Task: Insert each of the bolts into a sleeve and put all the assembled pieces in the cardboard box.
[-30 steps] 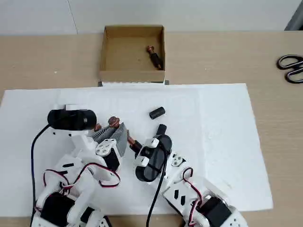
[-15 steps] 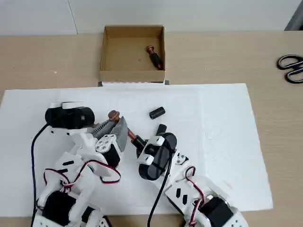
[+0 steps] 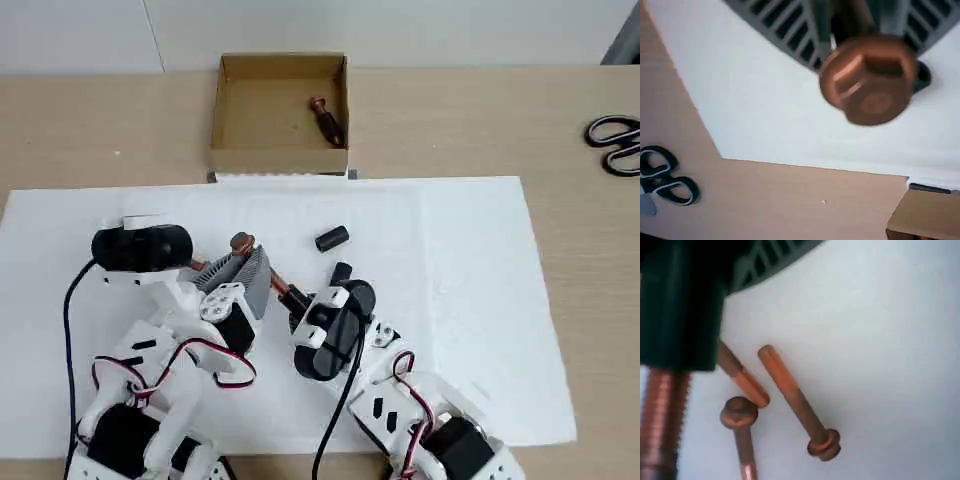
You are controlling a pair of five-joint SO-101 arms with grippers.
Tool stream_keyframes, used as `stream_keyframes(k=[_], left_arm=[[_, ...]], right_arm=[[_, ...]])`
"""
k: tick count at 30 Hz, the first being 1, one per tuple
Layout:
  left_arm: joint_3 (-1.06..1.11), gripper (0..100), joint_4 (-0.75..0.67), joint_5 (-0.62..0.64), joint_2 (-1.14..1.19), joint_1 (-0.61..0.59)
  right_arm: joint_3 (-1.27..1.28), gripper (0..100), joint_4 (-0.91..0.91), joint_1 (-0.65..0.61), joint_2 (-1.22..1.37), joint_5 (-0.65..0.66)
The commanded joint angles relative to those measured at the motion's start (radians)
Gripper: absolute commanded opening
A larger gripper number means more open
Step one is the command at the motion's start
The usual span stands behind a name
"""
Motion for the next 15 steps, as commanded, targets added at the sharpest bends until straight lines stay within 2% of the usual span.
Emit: stream_keyframes(k=[1,4,10,15], left_arm=[[-0.048,0,0.029,0.006,-0.003,-0.005],[-0.028,0,0.041,0.006,-0.003,-0.008],[-0.012,0,0.038,0.008,-0.003,-0.095],[-0.001,0,0.043,0.008,-0.003,-0.100]], right_arm=[[-0.043,0.2,-0.012,0.045,-0.005,0.006],[-0.043,0.2,-0.012,0.045,-0.002,0.006],[-0.031,0.2,-0.012,0.045,-0.007,0.006],[-0.031,0.2,-0.012,0.044,-0.007,0.006]])
